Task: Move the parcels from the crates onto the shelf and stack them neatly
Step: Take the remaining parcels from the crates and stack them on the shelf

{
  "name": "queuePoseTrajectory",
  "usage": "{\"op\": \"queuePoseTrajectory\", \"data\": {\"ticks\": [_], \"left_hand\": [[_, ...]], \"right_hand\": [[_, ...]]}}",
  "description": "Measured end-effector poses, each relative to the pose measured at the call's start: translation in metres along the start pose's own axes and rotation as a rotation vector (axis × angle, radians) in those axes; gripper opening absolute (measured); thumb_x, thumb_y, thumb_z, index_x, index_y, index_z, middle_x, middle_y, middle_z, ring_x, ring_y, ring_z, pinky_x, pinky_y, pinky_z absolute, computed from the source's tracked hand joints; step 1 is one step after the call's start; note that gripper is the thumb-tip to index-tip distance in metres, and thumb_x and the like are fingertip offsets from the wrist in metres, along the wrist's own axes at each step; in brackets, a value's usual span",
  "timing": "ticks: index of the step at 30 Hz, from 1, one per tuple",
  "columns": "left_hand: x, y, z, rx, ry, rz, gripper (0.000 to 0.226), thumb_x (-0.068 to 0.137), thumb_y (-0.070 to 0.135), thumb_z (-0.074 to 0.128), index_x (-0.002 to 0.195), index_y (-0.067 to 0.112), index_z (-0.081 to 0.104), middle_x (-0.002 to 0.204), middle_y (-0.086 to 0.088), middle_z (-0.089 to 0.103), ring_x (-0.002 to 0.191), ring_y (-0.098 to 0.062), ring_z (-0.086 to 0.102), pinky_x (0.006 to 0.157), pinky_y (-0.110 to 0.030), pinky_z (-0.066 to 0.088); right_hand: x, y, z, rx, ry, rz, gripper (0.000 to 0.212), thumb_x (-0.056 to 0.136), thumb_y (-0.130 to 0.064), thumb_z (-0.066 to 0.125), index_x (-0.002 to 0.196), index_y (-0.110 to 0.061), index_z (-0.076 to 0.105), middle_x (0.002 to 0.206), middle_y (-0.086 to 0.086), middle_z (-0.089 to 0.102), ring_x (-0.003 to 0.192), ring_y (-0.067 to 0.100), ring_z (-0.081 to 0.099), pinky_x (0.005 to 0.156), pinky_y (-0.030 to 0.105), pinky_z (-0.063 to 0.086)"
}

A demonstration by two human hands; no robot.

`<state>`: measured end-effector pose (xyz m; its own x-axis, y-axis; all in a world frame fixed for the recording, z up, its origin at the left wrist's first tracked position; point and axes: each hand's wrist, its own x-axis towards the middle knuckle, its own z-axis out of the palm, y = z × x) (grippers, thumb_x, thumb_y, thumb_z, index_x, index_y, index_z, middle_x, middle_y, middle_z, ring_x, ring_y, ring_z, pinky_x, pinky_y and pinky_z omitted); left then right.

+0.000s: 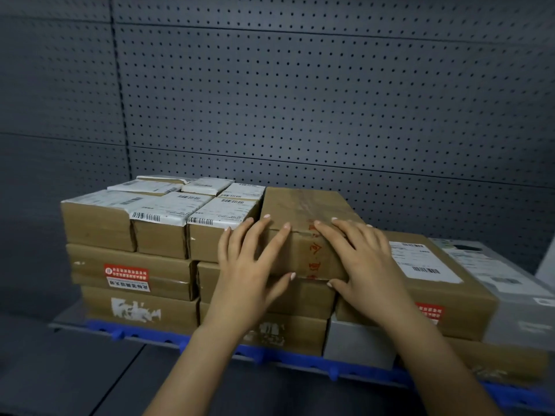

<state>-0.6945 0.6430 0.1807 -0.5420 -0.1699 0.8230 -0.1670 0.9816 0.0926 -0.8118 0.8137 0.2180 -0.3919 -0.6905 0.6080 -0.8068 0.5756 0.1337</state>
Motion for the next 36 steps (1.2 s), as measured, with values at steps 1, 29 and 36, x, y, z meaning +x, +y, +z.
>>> {"op": "queuePoseTrajectory", "data": {"ticks": [1, 29, 36], "left_hand": [[-0.001, -0.002, -0.002, 0.004, 0.007, -0.009, 0.072, 0.083, 0.049, 0.065, 0.146, 0.028, 0.037, 0.148, -0.009, 0.036, 0.139, -0.032, 0.027, 0.115, -0.05, 0.011], [0.0, -0.049, -0.008, -0.052, -0.083, -0.049, 0.083, 0.079, 0.059, 0.061, 0.15, 0.032, 0.027, 0.155, -0.002, 0.024, 0.145, -0.025, 0.015, 0.118, -0.042, -0.005], [-0.008, -0.04, -0.018, -0.065, -0.015, -0.024, 0.075, 0.081, 0.058, 0.057, 0.147, 0.031, 0.034, 0.152, -0.002, 0.029, 0.143, -0.024, 0.02, 0.118, -0.044, 0.004]], "right_hand": [[0.001, -0.001, -0.001, -0.005, -0.002, -0.001, 0.109, 0.066, -0.034, 0.085, 0.15, -0.039, 0.016, 0.15, -0.002, 0.033, 0.135, 0.021, 0.025, 0.114, 0.043, 0.017], [0.016, -0.018, 0.004, 0.092, -0.05, 0.0, 0.108, 0.07, -0.042, 0.08, 0.149, -0.045, 0.006, 0.156, -0.008, 0.015, 0.145, 0.015, 0.006, 0.117, 0.038, -0.011], [0.01, -0.035, 0.006, 0.176, 0.078, -0.102, 0.092, 0.076, -0.037, 0.077, 0.148, -0.041, 0.021, 0.153, -0.006, 0.025, 0.143, 0.016, 0.015, 0.118, 0.036, -0.003]]}}
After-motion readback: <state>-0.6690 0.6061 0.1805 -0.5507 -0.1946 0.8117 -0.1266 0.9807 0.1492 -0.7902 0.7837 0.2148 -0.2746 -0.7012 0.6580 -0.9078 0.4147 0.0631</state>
